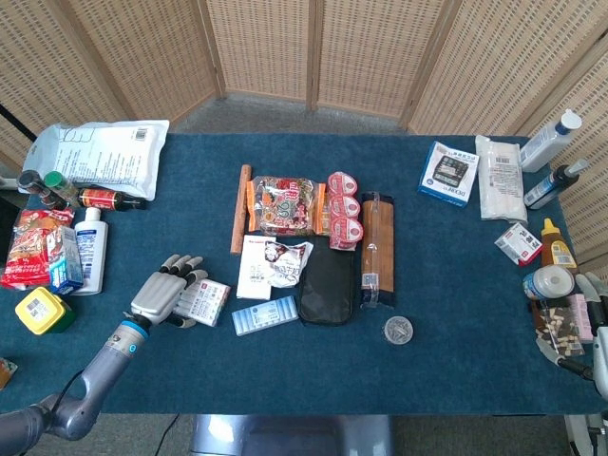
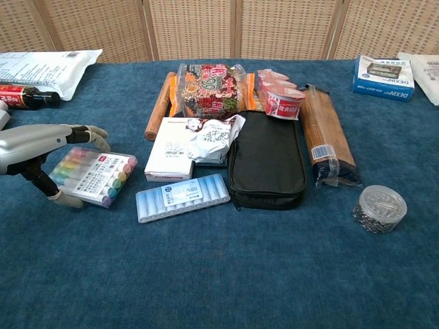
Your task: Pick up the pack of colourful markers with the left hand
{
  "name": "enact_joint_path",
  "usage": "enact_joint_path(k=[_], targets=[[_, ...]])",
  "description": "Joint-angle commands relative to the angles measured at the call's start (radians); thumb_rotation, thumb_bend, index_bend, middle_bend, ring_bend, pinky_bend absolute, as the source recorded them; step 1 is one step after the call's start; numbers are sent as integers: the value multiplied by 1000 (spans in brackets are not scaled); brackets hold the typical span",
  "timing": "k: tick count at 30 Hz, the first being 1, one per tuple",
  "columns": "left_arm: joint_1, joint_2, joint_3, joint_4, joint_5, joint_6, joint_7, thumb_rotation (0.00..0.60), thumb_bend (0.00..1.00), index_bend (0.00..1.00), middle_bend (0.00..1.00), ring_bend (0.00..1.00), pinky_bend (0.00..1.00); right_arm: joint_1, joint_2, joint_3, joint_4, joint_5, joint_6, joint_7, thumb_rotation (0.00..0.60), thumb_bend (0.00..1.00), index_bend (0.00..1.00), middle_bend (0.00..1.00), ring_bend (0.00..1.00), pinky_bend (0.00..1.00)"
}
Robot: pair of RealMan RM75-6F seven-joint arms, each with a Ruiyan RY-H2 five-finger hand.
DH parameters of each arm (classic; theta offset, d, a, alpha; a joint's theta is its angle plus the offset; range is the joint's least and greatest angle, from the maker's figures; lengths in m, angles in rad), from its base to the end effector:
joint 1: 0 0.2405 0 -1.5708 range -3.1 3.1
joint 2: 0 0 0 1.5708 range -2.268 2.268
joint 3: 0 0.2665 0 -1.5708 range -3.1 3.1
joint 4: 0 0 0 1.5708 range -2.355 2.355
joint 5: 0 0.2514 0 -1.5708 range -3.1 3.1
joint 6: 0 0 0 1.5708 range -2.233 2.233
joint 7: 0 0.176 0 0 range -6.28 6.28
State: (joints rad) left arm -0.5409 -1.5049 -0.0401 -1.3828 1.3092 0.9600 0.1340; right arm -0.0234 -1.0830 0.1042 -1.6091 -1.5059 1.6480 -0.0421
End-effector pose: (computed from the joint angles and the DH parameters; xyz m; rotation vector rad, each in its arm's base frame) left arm -0.2558 0.3318 -0.0678 -1.8778 -1.0674 -0.7890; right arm -0.3444 -0.1909 0.1734 1.2364 -0.7389 0.8953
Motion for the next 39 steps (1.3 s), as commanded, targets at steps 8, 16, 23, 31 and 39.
enact_joint_path(k=[8,16,23,31,39], targets=[[23,92,-25,-94,54,91,-71,574,0,713,49,0,0,4,-8,-1,2,-9,-3,4,480,31,0,0,0,0],[53,226,-71,-230,104,215,-99,573,0,716,61,0,0,12,-19,0,14,-17,-12,15,478,34,0,0,0,0],[74,362,-134,-366,117,307,-104,576,0,716,64,0,0,16,-30,-4,25,-26,-15,33,479,32,0,0,0,0],[72,484,-213,-462,95,350,-122,580,0,714,63,0,0,17,-58,-13,50,-36,-18,55,478,32,0,0,0,0],[59,524,-286,-480,65,383,-196,593,0,715,56,0,0,15,-65,-11,61,-27,-18,64,477,32,0,0,0,0]])
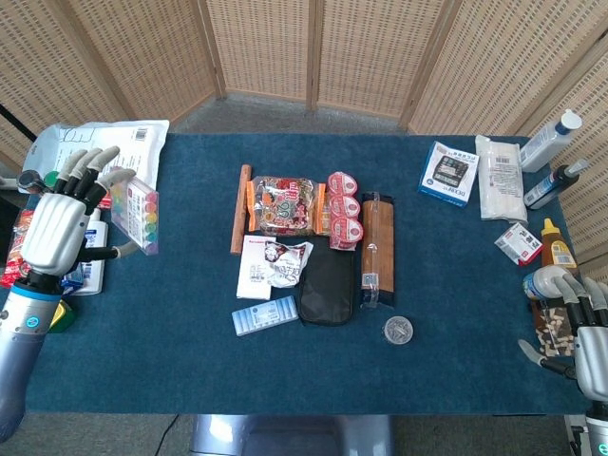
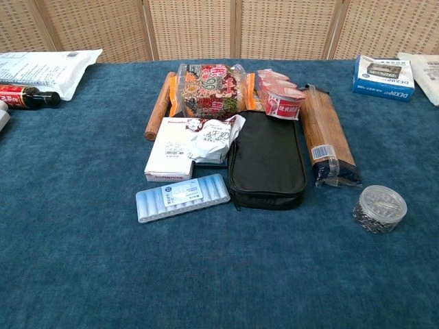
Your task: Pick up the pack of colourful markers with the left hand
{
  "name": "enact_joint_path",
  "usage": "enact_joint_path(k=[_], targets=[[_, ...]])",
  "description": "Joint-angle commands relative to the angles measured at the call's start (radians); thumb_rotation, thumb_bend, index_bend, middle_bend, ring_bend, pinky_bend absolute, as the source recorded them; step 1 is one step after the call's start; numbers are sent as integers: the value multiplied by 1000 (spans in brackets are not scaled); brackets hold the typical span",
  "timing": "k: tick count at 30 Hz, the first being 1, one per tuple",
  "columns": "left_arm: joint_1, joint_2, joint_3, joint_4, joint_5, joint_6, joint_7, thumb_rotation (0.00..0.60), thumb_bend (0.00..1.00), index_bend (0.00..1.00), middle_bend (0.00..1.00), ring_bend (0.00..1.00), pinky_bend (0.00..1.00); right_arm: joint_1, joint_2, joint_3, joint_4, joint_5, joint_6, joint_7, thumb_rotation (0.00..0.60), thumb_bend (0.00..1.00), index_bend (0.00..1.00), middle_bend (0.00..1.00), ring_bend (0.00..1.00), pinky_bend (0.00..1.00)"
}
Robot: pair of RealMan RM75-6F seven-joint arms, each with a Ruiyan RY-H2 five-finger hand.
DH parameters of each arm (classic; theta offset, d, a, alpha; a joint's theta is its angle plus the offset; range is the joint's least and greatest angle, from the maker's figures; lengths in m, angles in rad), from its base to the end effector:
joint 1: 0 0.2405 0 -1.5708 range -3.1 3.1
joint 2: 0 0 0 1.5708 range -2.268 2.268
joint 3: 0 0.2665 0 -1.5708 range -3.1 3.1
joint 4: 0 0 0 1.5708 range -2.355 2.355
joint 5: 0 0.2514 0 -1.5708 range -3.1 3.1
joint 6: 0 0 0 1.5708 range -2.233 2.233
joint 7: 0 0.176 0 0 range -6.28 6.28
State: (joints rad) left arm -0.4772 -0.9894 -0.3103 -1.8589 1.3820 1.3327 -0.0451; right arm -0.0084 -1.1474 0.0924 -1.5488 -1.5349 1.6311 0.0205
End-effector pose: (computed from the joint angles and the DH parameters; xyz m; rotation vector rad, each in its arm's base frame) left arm -0.1544 0.3596 0.1702 -1.4737 -0.7708 -1.3949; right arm -0.3470 -0.1941 0.1511 1.2602 -0.7906 0.9570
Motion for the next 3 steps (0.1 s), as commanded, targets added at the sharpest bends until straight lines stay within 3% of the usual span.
enact_joint_path(k=[1,3], targets=[[-6,9,-20,-4,-8,14,-21,592,0,714,56,0,0,0,-1,1,2,4,-3,2,478,33,0,0,0,0],[-7,10,-25,-5,-9,18,-26,593,0,716,56,0,0,0,-3,1,5,7,-6,5,478,32,0,0,0,0]])
